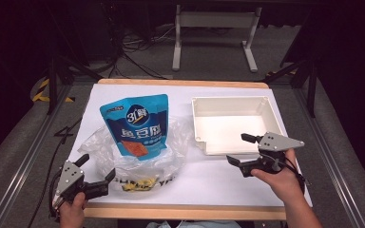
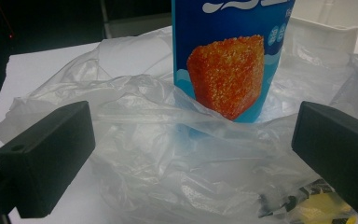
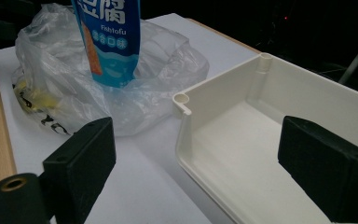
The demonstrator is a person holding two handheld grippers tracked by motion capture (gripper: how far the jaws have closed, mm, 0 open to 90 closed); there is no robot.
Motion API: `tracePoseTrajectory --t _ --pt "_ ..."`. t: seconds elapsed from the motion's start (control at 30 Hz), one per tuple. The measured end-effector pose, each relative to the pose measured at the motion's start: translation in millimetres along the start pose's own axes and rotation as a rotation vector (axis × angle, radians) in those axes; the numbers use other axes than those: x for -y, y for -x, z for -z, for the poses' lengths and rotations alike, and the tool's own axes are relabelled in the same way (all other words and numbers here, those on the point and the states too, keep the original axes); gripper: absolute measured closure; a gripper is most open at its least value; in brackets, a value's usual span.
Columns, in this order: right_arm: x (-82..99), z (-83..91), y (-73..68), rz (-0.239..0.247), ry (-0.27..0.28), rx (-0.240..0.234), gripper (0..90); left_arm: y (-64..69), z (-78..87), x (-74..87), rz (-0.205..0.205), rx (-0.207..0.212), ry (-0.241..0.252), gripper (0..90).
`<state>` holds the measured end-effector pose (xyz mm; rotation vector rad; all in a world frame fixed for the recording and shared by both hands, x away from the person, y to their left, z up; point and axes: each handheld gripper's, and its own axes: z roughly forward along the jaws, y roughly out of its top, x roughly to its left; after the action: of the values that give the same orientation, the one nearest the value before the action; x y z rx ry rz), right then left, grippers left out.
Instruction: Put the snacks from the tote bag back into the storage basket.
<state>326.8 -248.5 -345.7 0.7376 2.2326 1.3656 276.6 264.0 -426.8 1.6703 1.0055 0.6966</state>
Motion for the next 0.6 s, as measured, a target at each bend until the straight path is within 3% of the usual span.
tracePoseTrajectory --t 0.27,0.6 --pt "-24.9 -13.5 -6.9 0.045 -0.009 -0.038 10.6 -0.2 0.9 -0.1 0.001 0.001 0.004 0.2" --pt "-53.1 -22.1 -9.6 0.081 0.032 -0.11 10.1 -0.3 1.2 -0.4 -0.003 0.006 0.004 0.2"
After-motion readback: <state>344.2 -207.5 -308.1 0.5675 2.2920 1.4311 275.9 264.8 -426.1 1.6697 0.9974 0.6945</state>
